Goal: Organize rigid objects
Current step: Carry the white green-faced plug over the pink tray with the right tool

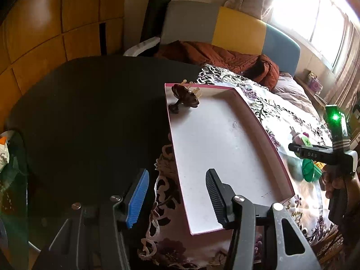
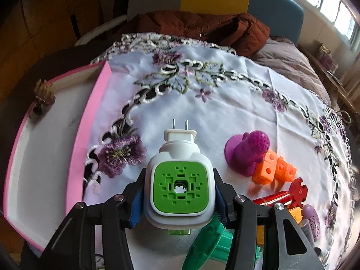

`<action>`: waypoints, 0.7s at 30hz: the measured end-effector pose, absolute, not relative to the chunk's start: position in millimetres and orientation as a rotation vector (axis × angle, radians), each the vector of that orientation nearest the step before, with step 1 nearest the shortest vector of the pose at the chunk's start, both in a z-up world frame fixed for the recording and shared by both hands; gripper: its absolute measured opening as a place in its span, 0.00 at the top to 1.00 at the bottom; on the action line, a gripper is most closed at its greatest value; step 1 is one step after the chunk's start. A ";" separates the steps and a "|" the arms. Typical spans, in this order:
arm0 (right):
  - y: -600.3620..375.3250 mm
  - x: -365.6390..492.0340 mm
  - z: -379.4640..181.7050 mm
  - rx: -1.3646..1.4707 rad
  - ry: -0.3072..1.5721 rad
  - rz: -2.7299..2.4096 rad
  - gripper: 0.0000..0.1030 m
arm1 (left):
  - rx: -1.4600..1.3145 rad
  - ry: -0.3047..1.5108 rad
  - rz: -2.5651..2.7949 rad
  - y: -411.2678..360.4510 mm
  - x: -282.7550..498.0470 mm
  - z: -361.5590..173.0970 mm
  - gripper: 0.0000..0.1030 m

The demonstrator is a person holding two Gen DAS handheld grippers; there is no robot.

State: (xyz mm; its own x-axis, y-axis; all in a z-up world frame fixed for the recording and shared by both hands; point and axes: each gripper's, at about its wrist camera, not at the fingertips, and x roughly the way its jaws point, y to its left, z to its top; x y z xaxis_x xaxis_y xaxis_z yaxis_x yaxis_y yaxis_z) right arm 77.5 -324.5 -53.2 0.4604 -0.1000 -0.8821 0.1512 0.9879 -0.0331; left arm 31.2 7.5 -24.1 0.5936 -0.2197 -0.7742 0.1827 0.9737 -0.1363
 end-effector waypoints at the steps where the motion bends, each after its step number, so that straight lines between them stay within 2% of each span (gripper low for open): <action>1: -324.0 77.2 -49.4 0.055 1.072 -0.153 0.49 | -0.045 0.907 -0.235 7.4 31.0 -24.4 0.48; 10: -297.0 80.0 -13.8 0.048 0.989 -0.075 0.49 | -0.045 0.913 -0.237 6.2 32.1 -26.2 0.48; 21: -250.5 83.8 -1.2 0.052 0.982 0.068 0.49 | -0.055 0.920 -0.234 7.8 35.3 -30.2 0.48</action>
